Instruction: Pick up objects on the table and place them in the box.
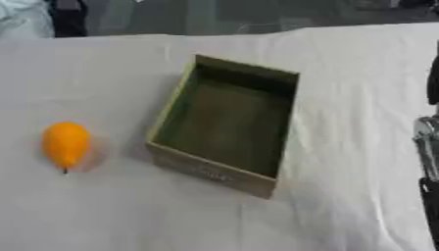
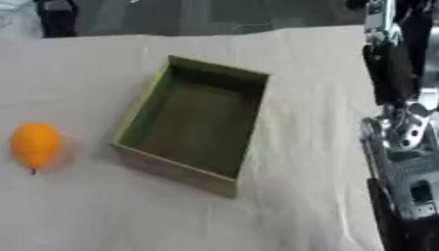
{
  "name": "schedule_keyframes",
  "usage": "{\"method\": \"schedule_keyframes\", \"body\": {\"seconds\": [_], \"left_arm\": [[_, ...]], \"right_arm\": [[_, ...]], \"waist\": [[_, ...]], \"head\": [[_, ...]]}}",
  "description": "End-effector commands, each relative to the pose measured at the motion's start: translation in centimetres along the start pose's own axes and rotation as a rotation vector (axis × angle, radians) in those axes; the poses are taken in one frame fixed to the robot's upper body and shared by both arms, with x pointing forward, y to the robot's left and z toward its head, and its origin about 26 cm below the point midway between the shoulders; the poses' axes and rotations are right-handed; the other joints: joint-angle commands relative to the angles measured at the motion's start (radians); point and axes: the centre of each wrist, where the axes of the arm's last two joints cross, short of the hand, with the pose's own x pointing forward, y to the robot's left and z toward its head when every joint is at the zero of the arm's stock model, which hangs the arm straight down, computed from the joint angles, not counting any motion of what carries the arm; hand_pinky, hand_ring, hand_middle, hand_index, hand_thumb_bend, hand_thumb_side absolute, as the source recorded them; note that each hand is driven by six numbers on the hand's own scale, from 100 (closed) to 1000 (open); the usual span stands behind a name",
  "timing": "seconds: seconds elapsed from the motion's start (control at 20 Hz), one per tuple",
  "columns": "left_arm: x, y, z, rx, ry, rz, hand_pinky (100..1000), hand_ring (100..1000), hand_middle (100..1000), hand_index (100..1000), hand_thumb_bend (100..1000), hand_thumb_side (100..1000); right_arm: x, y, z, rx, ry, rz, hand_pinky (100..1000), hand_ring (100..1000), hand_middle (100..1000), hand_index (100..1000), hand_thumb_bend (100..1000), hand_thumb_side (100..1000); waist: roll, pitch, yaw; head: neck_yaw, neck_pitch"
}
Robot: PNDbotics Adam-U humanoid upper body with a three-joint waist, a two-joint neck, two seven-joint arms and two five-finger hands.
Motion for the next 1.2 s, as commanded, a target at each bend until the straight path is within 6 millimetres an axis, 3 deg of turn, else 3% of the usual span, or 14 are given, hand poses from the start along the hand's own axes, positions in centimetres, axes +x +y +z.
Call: {"method": "schedule_keyframes", "body": {"seconds": [0.05,0.55,0.9,1.2], "left_arm": [[-1.5,1.3,-0.1,-0.082,-0.026,-0.022,828,854,802,993,466,755],[-3.8,2.0,-1.3,-0.166,-0.045,-0.012,828,867,816,996,472,749],[-5.6,1.9,-1.1,-0.173,-0.018,-0.007,827,868,818,994,468,739],[-7.0,1.1,-1.4,-0.22,-0.018,0.012,855,888,848,1000,668,696]], "right_arm": [[0.7,-0.2,-0.7,0.013,-0.041,0.008,546,832,572,784,281,679],[0.8,0.1,-0.7,0.025,-0.038,-0.005,545,832,570,783,283,680],[0.9,0.3,-0.7,0.032,-0.038,-0.012,546,832,569,783,285,681],[1.0,0.6,-0.9,0.042,-0.042,-0.027,545,833,567,782,286,681]], "waist": [[0.001,-0.018,0.0],[0.001,-0.019,-0.009],[0.0,-0.018,-0.015],[0.002,-0.007,-0.031]], "head": [[0.008,0.006],[0.017,-0.006],[0.025,-0.008],[0.044,-0.019]]}}
